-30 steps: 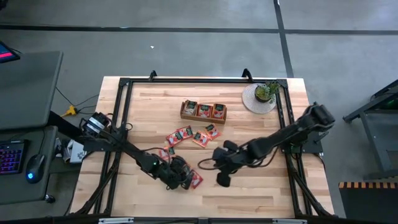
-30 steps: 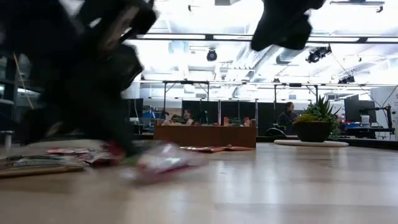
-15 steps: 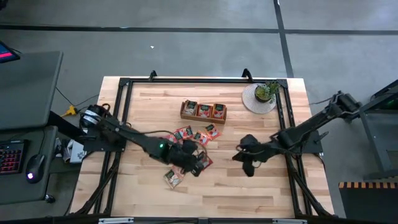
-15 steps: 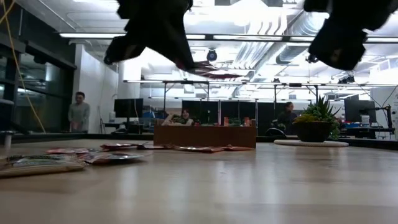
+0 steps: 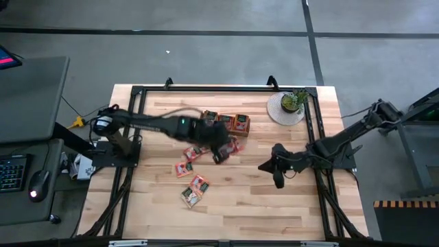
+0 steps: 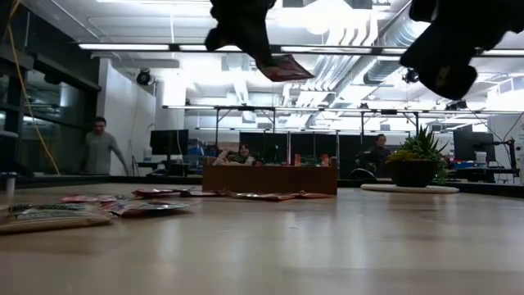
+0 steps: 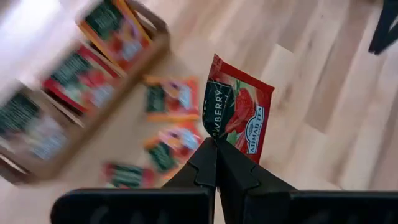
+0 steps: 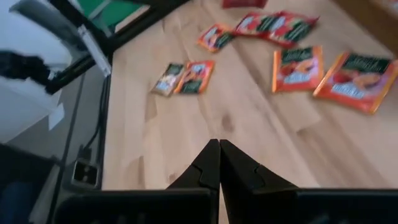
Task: Pick & Place Tea
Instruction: Put the red tea bag into the middle section of the wooden organizer
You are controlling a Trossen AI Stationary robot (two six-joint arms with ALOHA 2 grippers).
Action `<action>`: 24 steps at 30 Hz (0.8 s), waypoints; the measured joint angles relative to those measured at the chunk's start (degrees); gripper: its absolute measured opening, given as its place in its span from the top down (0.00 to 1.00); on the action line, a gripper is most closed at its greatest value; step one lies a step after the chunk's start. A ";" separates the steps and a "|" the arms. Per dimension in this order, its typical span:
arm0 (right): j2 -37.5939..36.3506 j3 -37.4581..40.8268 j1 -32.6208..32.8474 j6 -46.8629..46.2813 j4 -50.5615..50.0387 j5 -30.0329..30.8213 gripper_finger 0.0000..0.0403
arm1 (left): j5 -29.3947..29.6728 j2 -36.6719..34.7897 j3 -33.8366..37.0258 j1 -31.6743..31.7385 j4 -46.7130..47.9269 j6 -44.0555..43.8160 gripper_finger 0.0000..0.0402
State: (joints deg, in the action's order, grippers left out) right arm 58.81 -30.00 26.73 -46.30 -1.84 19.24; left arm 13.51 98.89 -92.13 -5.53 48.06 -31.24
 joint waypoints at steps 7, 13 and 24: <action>0.00 0.00 -6.82 -0.20 0.57 1.93 1.00 | -4.08 -0.06 -2.32 10.67 1.77 17.97 1.00; -0.25 0.00 -13.59 0.37 4.49 1.65 1.00 | -4.00 -0.04 -2.32 17.64 3.69 31.88 1.00; -3.99 0.02 -22.12 10.32 7.82 -1.47 1.00 | -11.05 2.83 -2.35 26.30 1.54 45.30 1.00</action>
State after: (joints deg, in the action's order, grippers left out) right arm 54.82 -29.98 4.61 -35.98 5.98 17.77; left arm 2.46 101.72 -94.48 20.77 49.60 14.07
